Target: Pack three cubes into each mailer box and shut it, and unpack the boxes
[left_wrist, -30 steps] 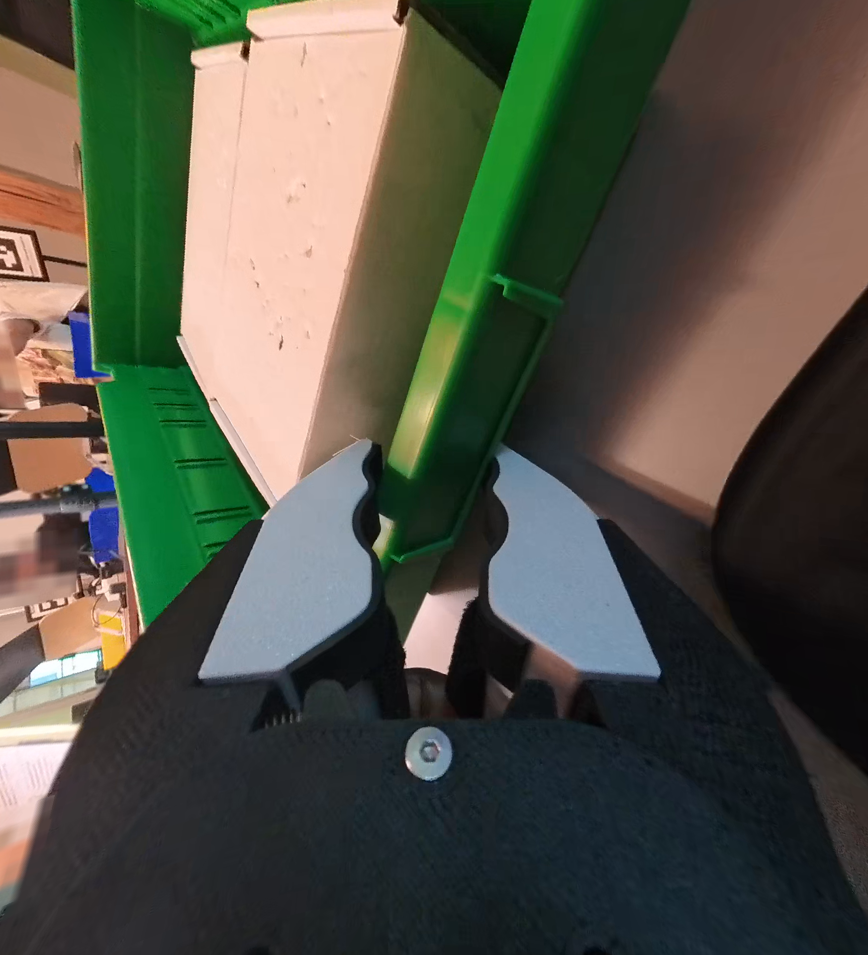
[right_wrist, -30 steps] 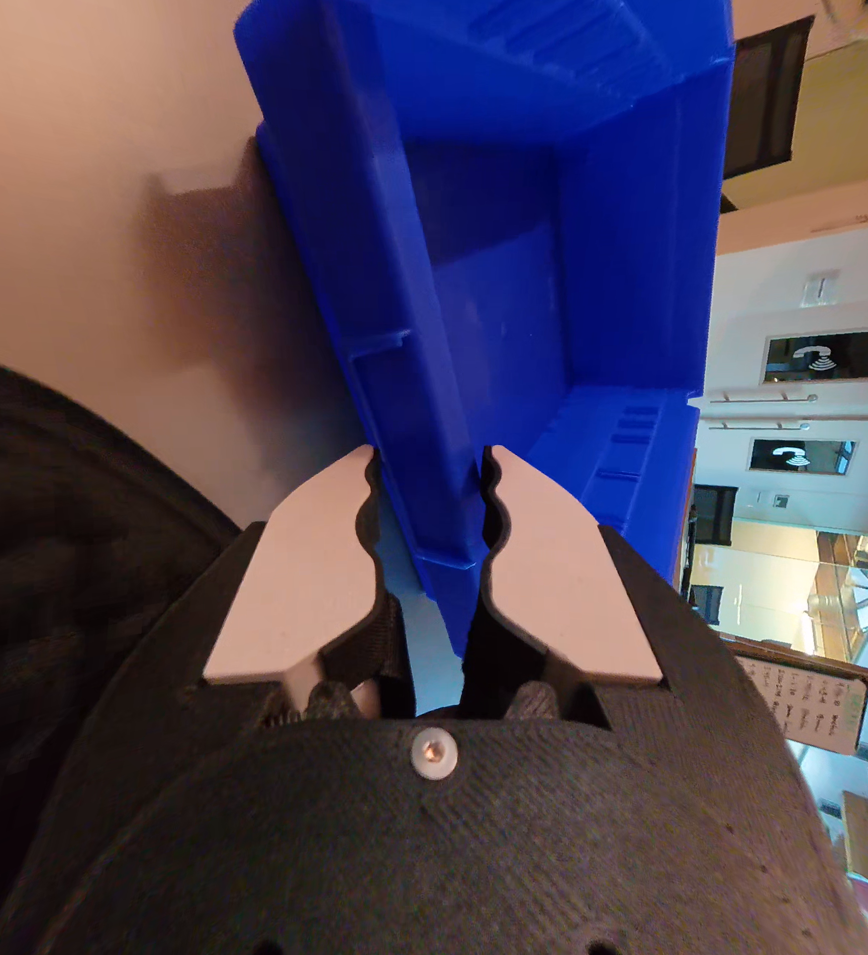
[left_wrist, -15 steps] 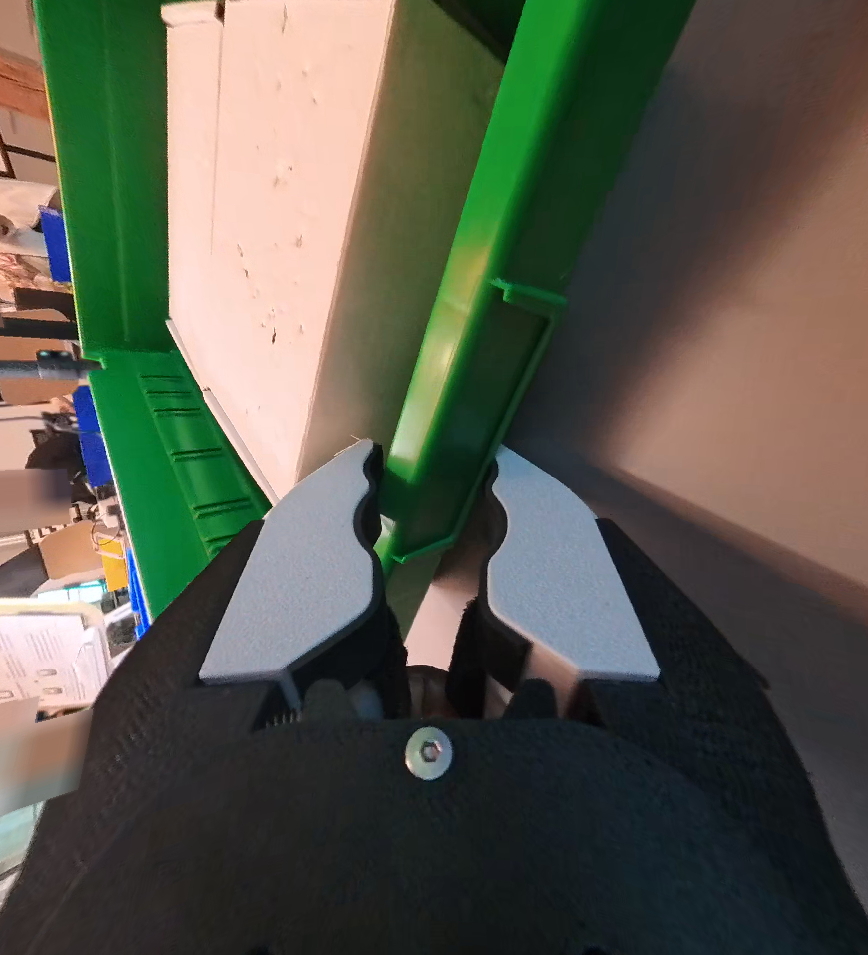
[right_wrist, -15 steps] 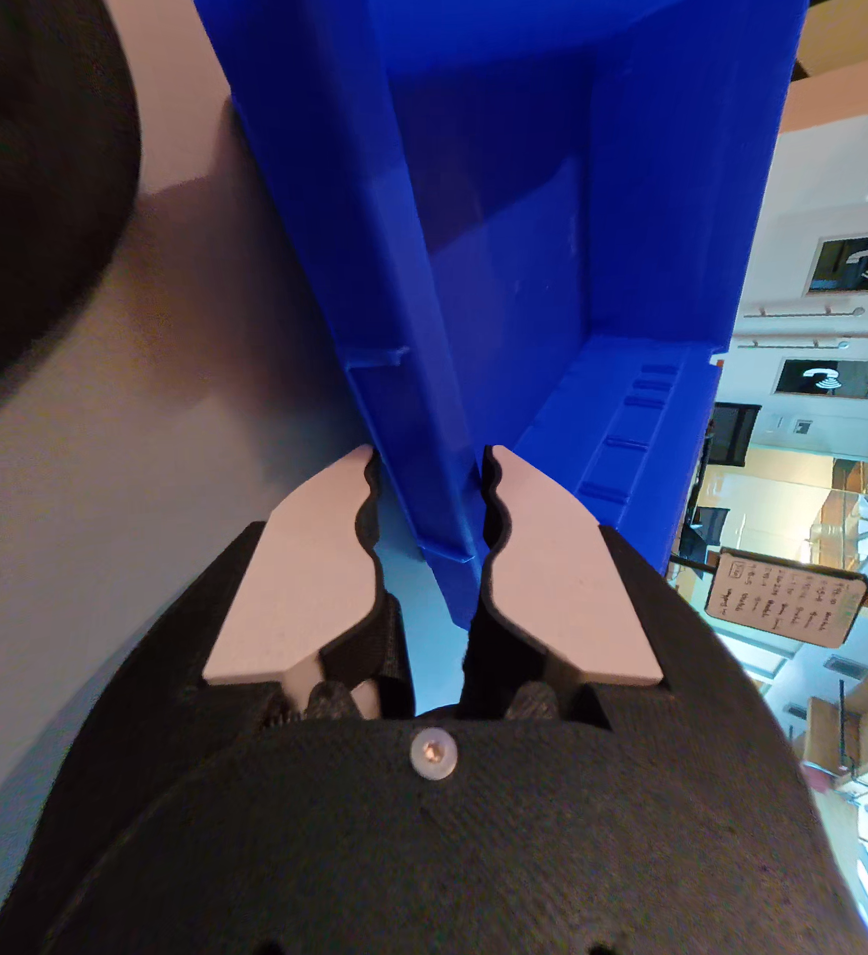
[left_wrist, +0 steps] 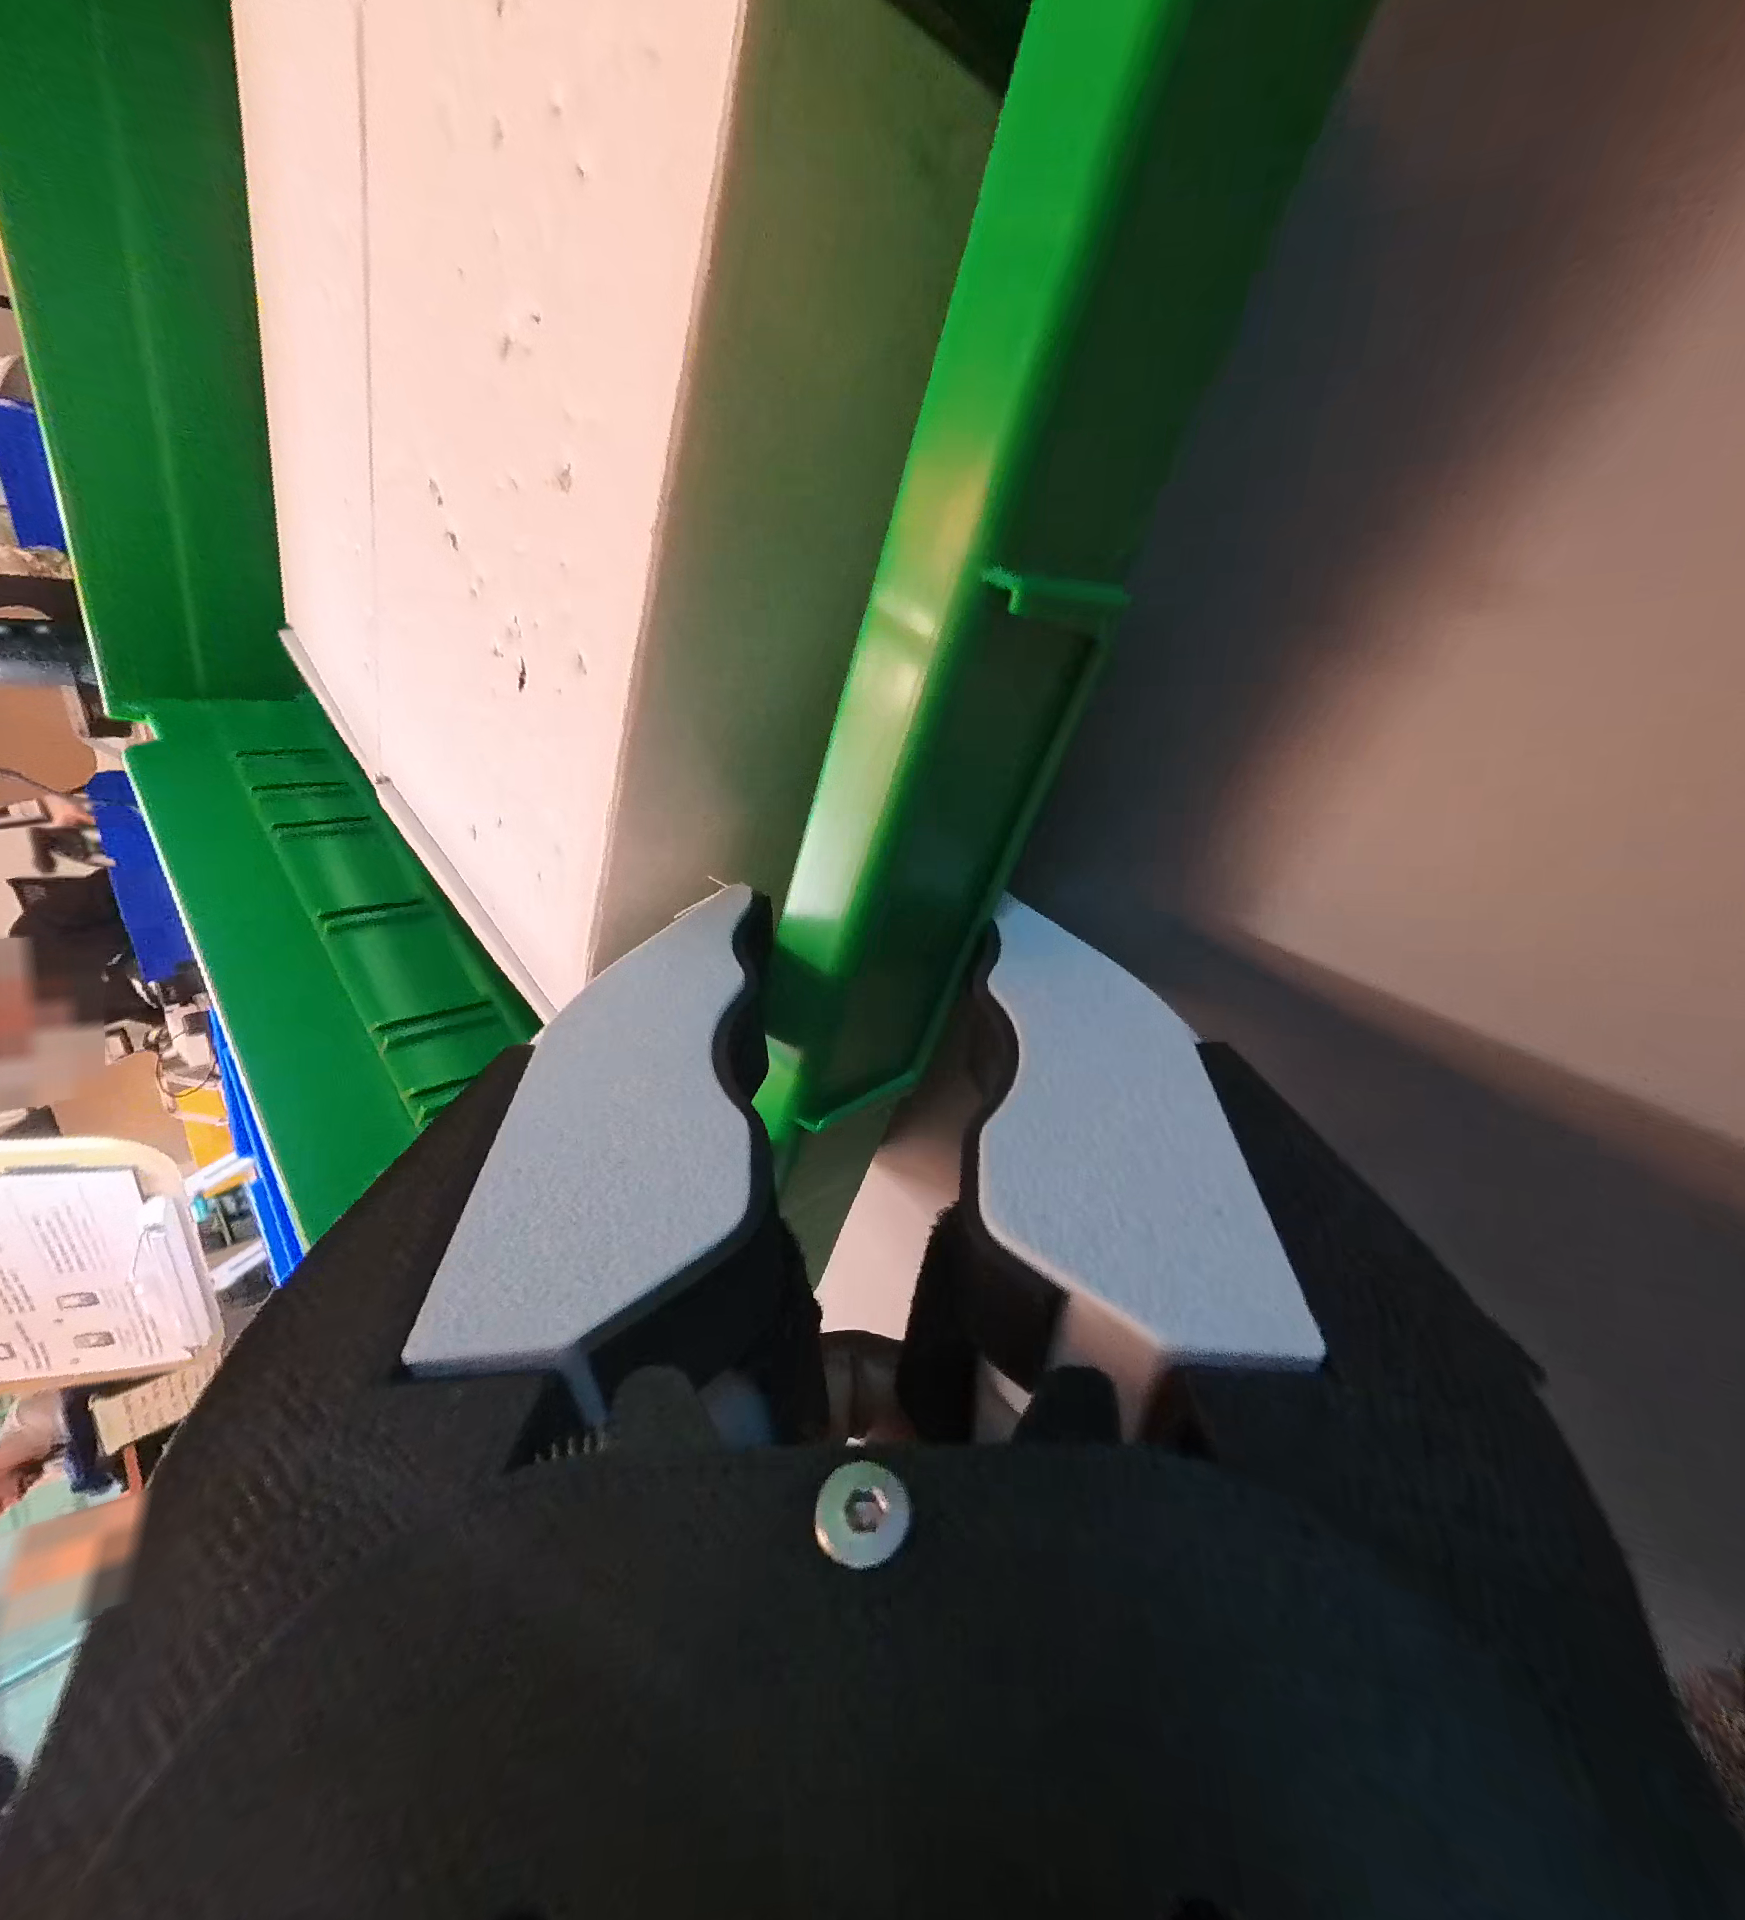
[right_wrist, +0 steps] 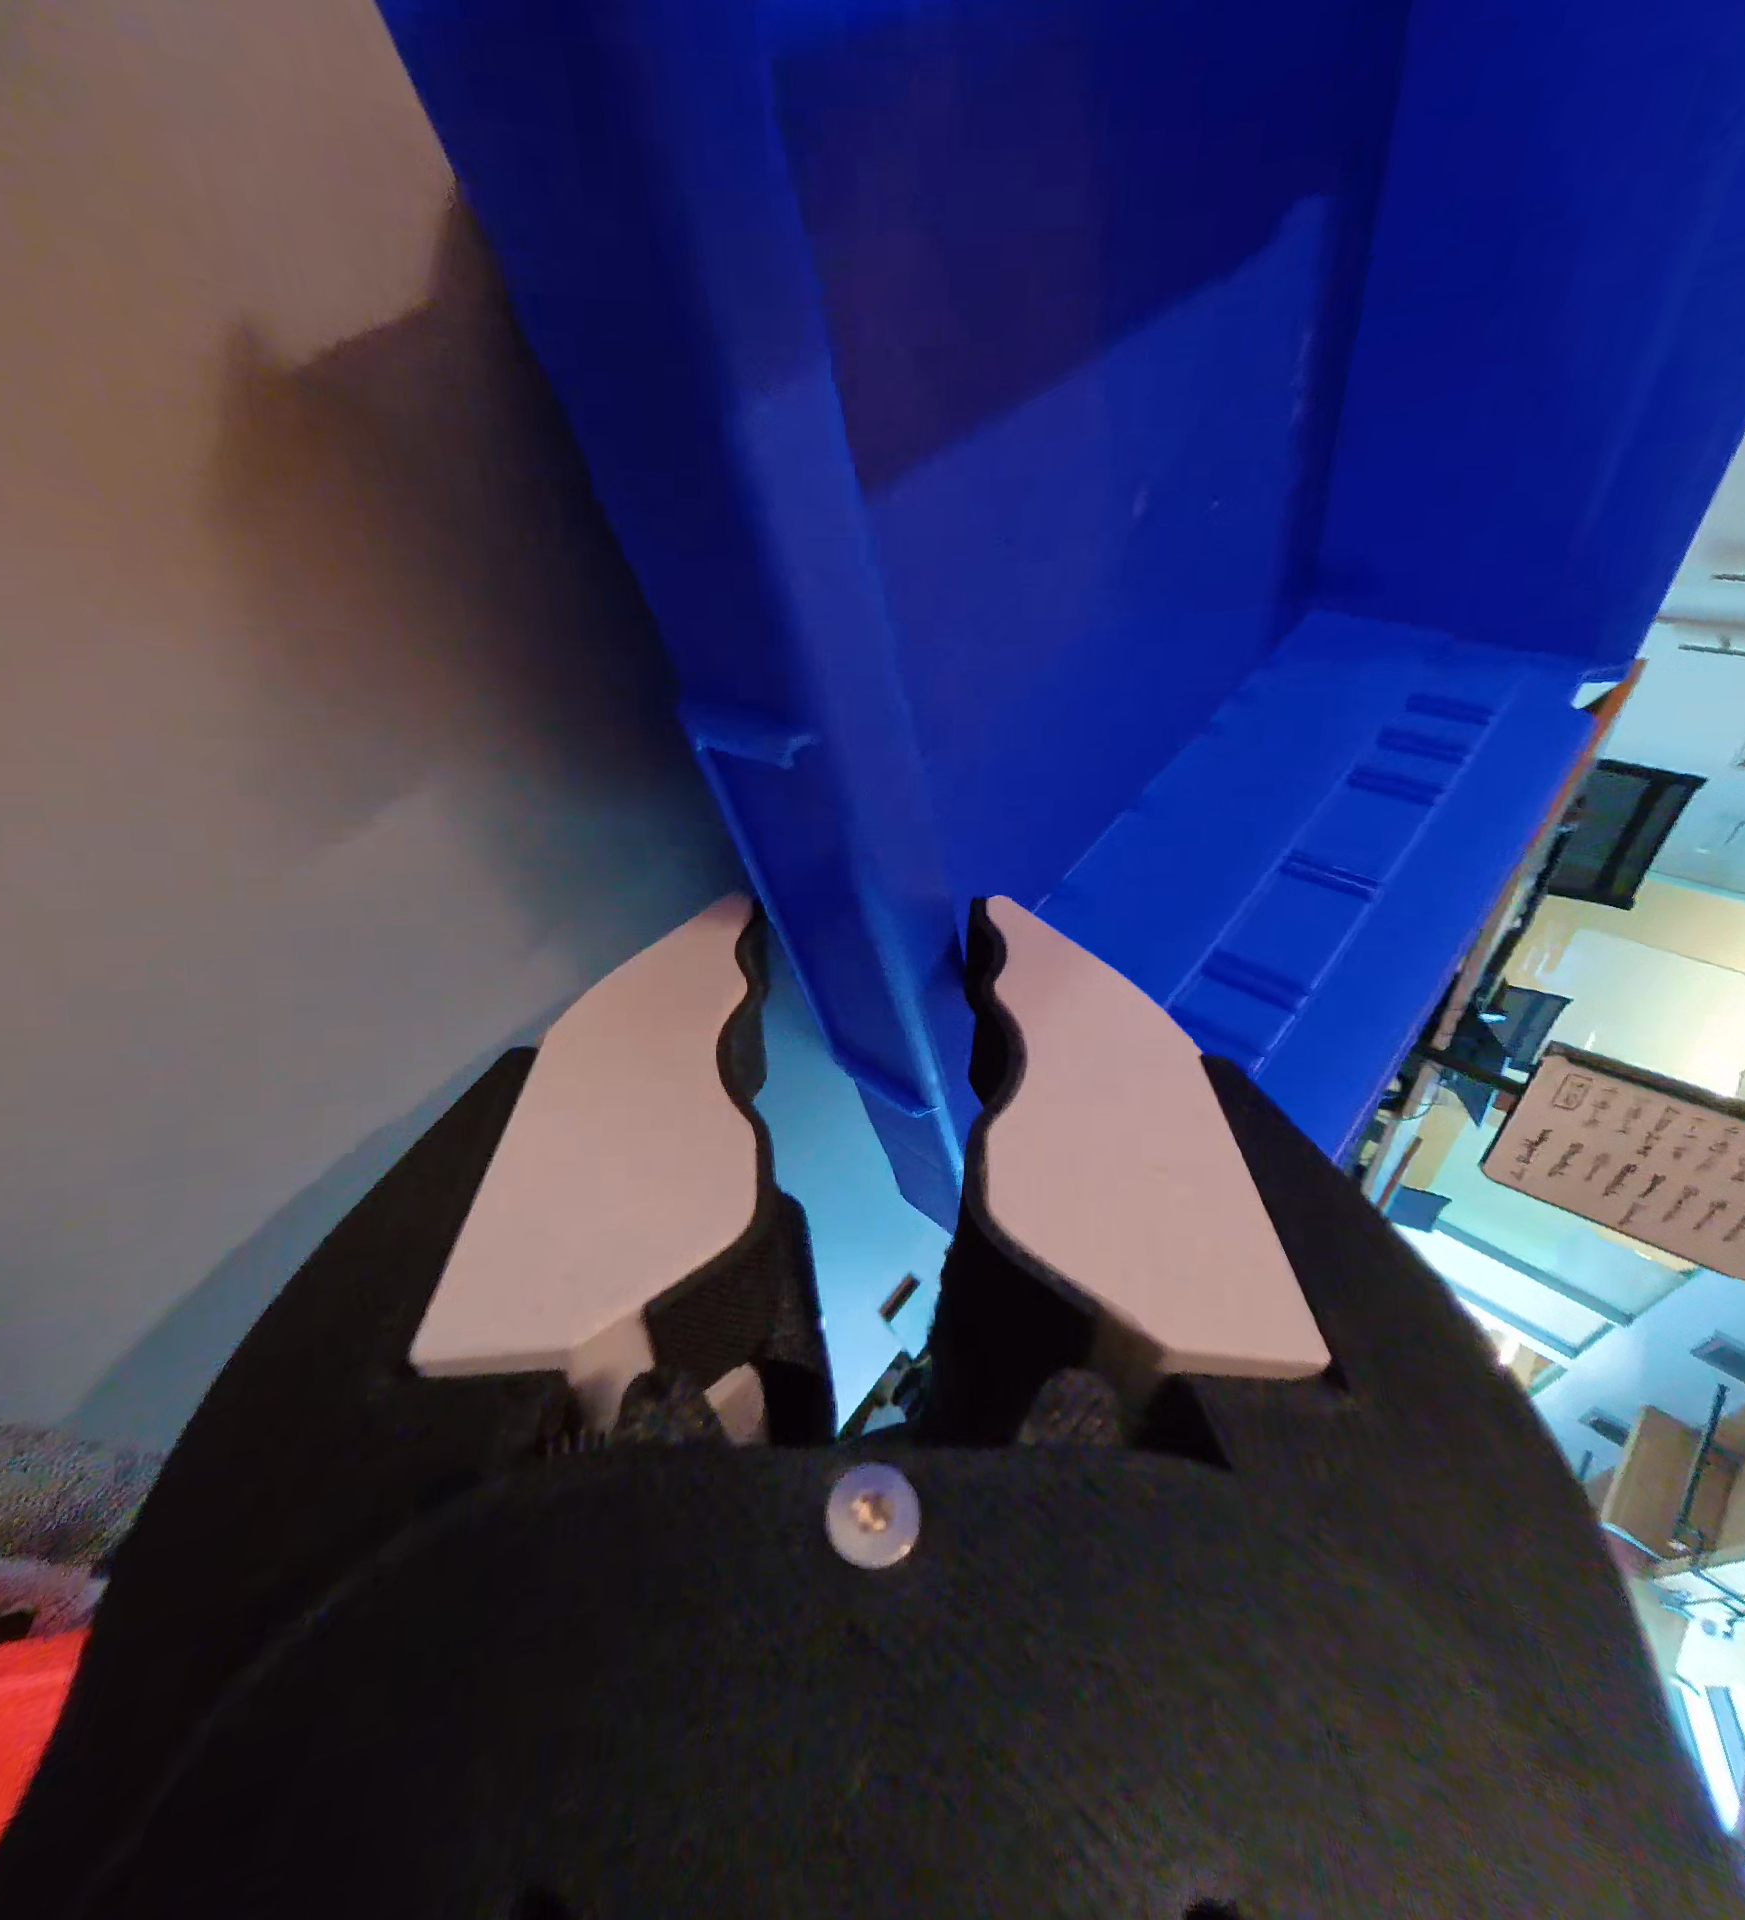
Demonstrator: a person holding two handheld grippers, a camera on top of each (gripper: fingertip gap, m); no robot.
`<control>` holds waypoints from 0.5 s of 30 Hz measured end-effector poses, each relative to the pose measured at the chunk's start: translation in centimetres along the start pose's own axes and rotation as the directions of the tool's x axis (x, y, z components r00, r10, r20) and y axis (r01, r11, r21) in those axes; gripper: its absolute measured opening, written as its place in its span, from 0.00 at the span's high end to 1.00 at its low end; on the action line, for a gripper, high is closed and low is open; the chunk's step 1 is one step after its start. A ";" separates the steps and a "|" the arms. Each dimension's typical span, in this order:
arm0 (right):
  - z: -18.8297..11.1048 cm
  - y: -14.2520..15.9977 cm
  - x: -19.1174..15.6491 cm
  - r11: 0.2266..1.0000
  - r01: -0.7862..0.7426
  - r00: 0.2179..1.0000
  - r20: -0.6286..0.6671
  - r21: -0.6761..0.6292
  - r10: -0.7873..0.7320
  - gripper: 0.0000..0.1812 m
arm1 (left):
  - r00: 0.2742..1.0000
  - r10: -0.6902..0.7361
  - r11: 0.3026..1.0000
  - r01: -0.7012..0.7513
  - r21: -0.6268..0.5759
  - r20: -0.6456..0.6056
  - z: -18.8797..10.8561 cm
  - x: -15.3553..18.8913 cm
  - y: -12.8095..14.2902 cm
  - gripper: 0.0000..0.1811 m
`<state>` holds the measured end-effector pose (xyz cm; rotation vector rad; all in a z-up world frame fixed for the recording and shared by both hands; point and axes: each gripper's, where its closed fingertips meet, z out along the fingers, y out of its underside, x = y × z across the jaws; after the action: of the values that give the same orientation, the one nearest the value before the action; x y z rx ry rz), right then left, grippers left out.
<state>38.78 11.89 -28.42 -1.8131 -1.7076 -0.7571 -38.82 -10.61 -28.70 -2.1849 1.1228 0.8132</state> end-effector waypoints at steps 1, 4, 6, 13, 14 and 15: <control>-0.3 0.3 -0.3 1.000 -0.001 1.000 0.017 -0.005 0.001 0.80 | 1.000 0.004 1.000 -0.004 -0.001 -0.005 -0.3 0.2 0.3 0.80; -0.9 0.9 -0.9 1.000 -0.005 0.998 0.066 -0.021 0.006 0.80 | 1.000 0.016 1.000 -0.017 -0.009 -0.025 -1.1 0.8 1.0 0.80; -1.2 1.1 -1.2 0.999 -0.037 0.993 0.109 -0.027 0.040 0.80 | 0.999 0.022 1.000 -0.022 -0.007 -0.040 -1.6 1.2 1.4 0.80; -2.0 1.8 -1.8 0.999 -0.042 0.984 0.169 -0.031 0.046 0.80 | 0.992 -0.052 0.998 0.056 0.031 -0.111 -2.9 2.4 1.6 0.75; -2.4 1.6 -1.8 0.997 -0.071 0.981 0.182 -0.009 0.071 0.77 | 0.986 -0.093 0.994 0.100 0.048 -0.136 -3.2 2.5 1.3 0.69; -2.9 1.2 -1.6 0.993 -0.112 0.975 0.198 0.025 0.105 0.74 | 0.979 -0.138 0.985 0.151 0.082 -0.150 -3.8 2.3 0.7 0.65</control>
<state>39.80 8.62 -27.58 -1.9939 -1.7141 -0.5136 -37.34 -14.80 -27.99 -2.2448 1.0327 0.5374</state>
